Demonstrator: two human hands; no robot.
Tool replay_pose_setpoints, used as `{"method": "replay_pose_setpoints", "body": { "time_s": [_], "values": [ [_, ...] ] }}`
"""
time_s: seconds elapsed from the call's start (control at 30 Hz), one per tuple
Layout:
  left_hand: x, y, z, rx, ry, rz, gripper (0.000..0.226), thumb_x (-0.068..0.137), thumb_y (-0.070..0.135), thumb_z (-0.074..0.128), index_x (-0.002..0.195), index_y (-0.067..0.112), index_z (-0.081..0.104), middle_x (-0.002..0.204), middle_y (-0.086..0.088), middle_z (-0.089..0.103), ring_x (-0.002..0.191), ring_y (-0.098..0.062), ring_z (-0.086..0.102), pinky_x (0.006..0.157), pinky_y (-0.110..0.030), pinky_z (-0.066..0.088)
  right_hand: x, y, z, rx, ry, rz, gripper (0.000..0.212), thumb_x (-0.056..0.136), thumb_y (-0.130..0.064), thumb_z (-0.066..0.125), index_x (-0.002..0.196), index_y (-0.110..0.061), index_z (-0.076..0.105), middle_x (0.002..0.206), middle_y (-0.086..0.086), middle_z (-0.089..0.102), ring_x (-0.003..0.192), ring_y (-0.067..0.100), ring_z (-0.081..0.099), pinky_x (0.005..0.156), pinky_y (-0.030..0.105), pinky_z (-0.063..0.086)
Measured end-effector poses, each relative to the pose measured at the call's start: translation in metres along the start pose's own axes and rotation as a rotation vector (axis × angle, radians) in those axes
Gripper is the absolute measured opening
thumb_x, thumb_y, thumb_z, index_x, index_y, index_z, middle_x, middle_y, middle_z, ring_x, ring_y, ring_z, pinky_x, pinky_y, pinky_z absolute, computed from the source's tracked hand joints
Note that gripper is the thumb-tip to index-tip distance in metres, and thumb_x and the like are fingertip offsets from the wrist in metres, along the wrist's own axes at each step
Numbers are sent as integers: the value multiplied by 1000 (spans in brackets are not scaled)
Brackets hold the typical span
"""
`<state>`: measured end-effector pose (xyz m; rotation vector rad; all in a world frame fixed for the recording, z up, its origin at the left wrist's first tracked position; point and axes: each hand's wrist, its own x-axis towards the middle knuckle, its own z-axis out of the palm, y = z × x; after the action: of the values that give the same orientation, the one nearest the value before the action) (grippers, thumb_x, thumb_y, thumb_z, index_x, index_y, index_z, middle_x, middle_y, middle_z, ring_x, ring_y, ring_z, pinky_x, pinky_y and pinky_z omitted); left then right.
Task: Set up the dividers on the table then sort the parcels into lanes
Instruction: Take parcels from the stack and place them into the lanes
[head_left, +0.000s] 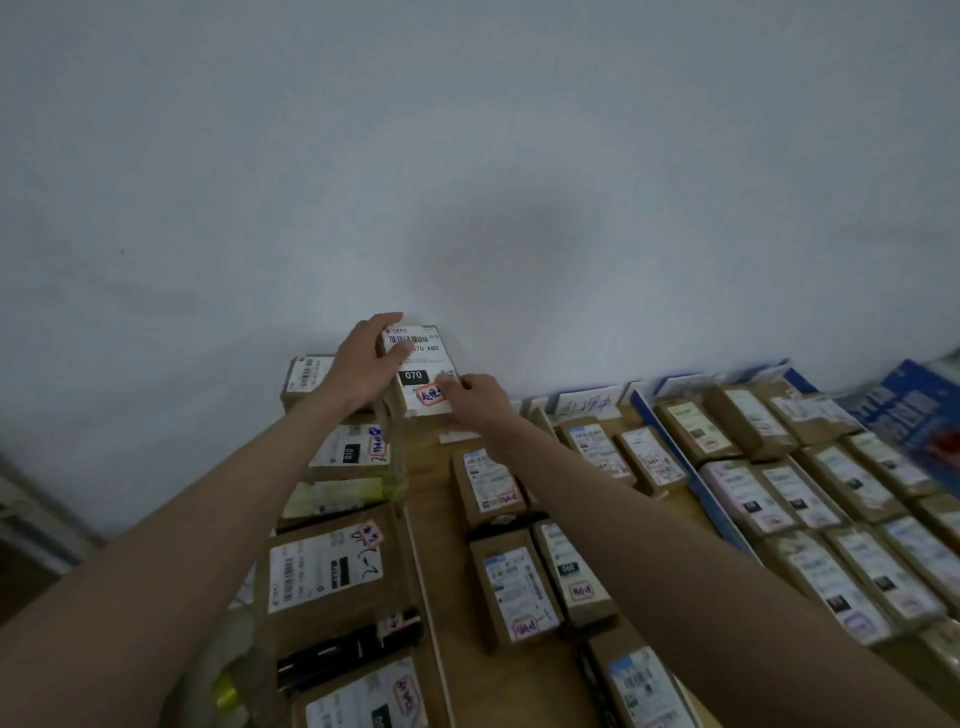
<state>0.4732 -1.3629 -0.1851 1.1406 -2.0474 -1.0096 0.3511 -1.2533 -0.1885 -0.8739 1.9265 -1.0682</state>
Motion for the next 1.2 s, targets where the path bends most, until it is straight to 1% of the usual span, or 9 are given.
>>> {"method": "replay_pose_setpoints", "body": {
  "time_s": [0.07,0.17,0.37,0.47,0.7,0.83,0.93,1.1,1.2],
  "values": [
    [-12,6,11,-1,-43,-30,54,100,41,50,150,26,35,149,-5,41,133,-26,44,109,-43,39,-7,12,-15,-25,46,15,40,99,-36,51,115,-3,65,108,10,71,96,25,68,85,38,58],
    [-36,13,35,27,-57,-44,55,102,47,42,151,24,34,156,-3,34,142,-26,33,115,-46,29,-23,32,-42,-56,105,67,42,99,-37,50,116,-1,63,109,12,69,97,26,67,83,39,58],
    [-106,11,90,354,-145,-7,44,104,37,36,140,15,49,147,-11,43,129,-31,46,105,-43,40,-68,86,-101,-207,203,131,50,99,-41,49,128,-1,57,123,15,63,111,29,61,92,39,52],
    [-138,16,117,578,-190,96,45,103,39,31,135,15,52,137,-10,52,118,-31,54,96,-40,44,-95,117,-130,-232,243,165,48,101,-38,47,123,3,59,120,14,64,112,29,60,86,32,48],
    [-194,49,180,627,-250,205,46,103,41,32,134,14,53,142,-7,49,127,-26,48,107,-41,37,-138,188,-195,-145,324,252,45,98,-41,51,118,-2,61,115,13,68,104,27,64,91,41,54],
    [-215,65,215,647,-295,232,45,103,42,30,132,14,51,137,-7,50,124,-27,49,107,-41,38,-155,215,-231,-144,370,263,41,102,-34,48,115,2,62,111,14,67,104,28,63,80,34,50],
    [-223,74,239,678,-297,244,47,104,41,32,137,14,49,142,-6,47,129,-25,45,111,-40,35,-156,236,-258,-185,401,249,41,102,-31,47,119,4,60,114,18,66,106,30,63,84,37,50],
    [-227,87,281,704,-265,184,44,103,40,36,131,13,55,136,-6,52,121,-26,52,102,-39,40,-136,279,-298,-240,367,240,39,101,-31,48,127,-2,55,120,16,63,108,28,62,79,33,48],
    [-228,98,312,696,-253,146,42,103,39,36,127,11,56,132,-7,53,120,-27,51,102,-40,38,-118,305,-317,-269,348,237,39,100,-32,48,128,-6,55,123,15,59,110,28,60,90,38,51]
  ]
}}
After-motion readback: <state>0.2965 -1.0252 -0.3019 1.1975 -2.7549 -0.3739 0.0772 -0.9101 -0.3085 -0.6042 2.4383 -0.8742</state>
